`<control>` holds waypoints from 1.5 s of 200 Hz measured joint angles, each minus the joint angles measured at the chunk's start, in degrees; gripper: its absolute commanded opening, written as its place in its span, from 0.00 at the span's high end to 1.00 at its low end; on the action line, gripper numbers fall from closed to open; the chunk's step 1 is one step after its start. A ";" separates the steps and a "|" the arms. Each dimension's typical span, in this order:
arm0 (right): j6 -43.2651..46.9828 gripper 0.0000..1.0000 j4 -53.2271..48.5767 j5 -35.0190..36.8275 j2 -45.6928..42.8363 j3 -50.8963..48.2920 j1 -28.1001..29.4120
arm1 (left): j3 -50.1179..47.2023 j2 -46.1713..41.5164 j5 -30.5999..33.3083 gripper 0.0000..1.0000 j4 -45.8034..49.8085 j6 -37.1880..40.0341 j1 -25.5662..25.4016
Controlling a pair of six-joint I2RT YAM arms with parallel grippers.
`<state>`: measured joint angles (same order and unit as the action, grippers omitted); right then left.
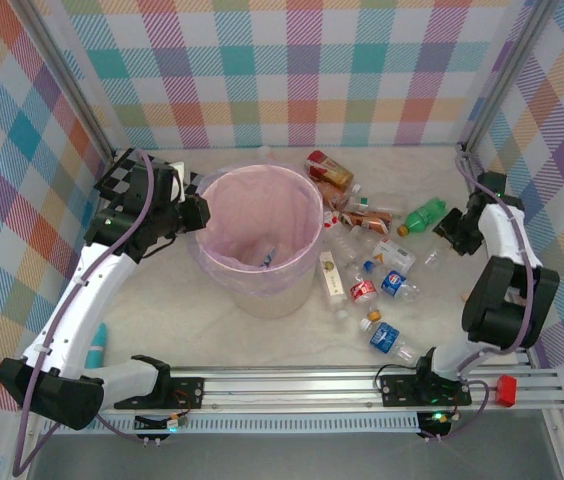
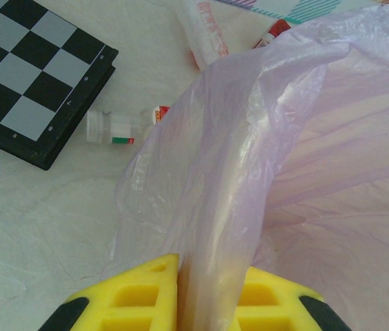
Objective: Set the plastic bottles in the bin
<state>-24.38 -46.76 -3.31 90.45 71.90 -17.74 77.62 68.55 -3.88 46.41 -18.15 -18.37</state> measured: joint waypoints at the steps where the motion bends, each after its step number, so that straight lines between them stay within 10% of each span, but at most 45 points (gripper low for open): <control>1: -0.02 0.58 -0.09 -0.20 -0.33 0.20 0.00 | 0.02 0.00 0.00 0.85 0.02 0.00 0.00; 62: -1.07 0.60 -3.63 -16.79 -11.15 12.17 4.13 | 1.79 1.97 -0.42 0.87 0.48 0.87 0.02; 184: -0.37 0.62 -10.10 -22.34 9.68 55.21 52.96 | 2.89 3.23 -0.28 0.91 0.42 1.49 0.02; 300: 2.97 0.47 -11.54 -6.73 21.00 41.16 65.88 | 4.17 4.07 0.52 0.94 1.73 2.62 0.02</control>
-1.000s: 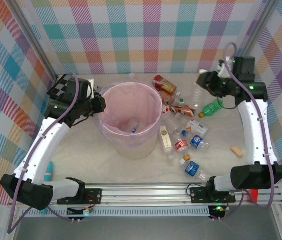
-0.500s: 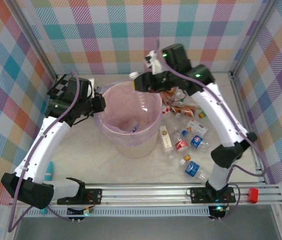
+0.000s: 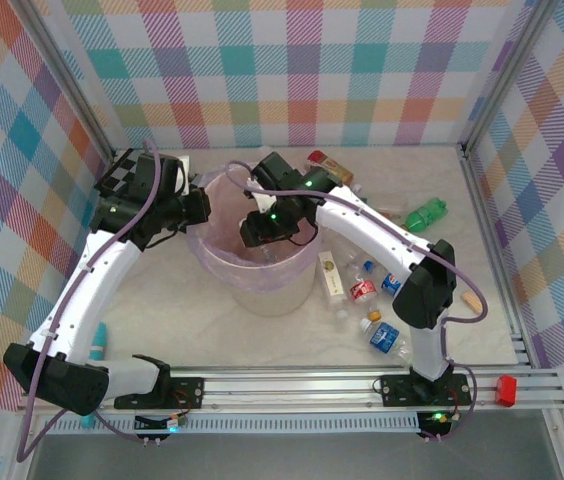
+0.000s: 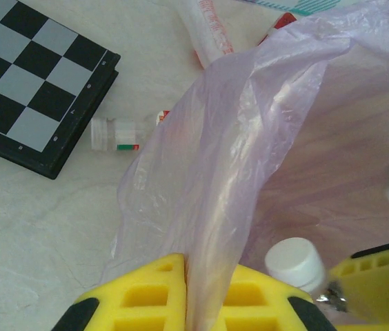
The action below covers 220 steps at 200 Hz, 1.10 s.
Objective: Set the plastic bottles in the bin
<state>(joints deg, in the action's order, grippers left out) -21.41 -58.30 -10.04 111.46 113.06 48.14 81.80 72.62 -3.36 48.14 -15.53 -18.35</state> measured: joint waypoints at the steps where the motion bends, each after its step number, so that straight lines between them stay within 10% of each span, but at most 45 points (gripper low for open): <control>1: -0.09 0.46 0.04 0.02 0.02 -0.11 0.00 | 0.02 0.02 0.00 0.94 0.00 0.00 0.00; 129: 2.51 0.04 -2.32 2.93 -4.17 8.83 0.33 | 0.50 0.68 0.00 0.95 -0.02 0.22 -0.02; 220: 4.33 0.03 -20.37 15.96 -25.75 6.23 -3.78 | 0.55 0.74 -0.02 0.95 0.00 0.44 0.00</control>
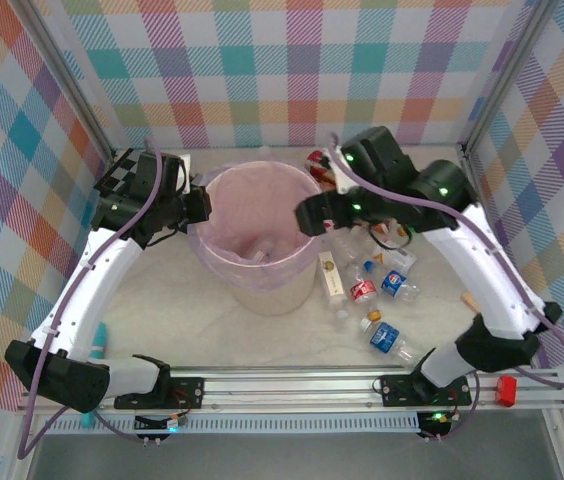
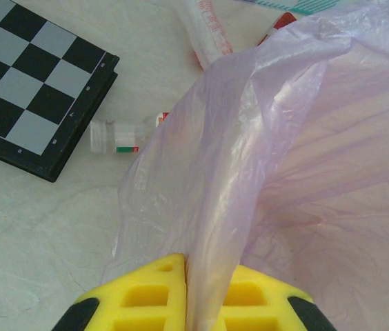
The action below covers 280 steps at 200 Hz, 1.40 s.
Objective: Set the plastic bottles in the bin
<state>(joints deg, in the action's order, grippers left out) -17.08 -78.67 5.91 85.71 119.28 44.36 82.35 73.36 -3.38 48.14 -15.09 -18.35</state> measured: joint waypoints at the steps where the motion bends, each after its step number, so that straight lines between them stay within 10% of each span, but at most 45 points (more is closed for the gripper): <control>1: -0.07 0.03 -0.22 0.13 -0.17 -0.20 -0.09 | 0.02 0.00 0.00 0.95 0.00 0.00 -0.02; 106: -17.22 0.01 -10.38 1.77 -11.56 -56.85 -2.36 | 1.20 1.27 -0.31 0.95 0.37 0.85 0.00; 280: -18.47 0.18 15.74 0.70 -1.81 -72.81 -3.87 | 1.92 1.68 -0.37 0.95 1.25 1.07 0.00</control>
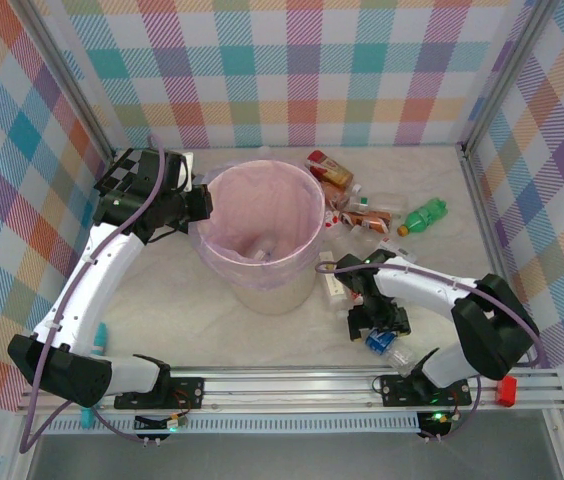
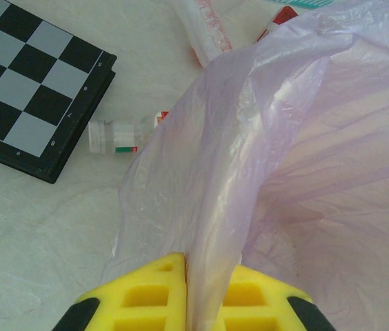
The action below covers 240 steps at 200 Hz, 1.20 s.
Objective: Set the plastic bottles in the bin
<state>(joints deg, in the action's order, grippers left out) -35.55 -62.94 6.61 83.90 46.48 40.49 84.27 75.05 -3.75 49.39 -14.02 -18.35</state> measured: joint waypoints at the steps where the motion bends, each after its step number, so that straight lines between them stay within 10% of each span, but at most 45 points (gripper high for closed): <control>1: 0.02 0.18 0.09 0.00 0.00 -0.02 0.00 | 0.00 0.00 0.00 0.95 0.00 0.00 -0.02; 117: -1.31 0.45 -1.97 -1.33 -5.05 1.03 0.00 | 0.00 0.00 0.24 0.95 0.00 -0.02 -0.02; 240: 5.77 0.50 -9.66 -6.49 -7.58 35.45 -14.78 | 0.07 0.11 0.20 0.96 0.00 0.00 -0.02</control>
<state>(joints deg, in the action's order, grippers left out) -29.78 -72.60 0.12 76.31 81.93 25.71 84.33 75.16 -3.55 49.39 -14.02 -18.37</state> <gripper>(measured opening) 0.604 0.090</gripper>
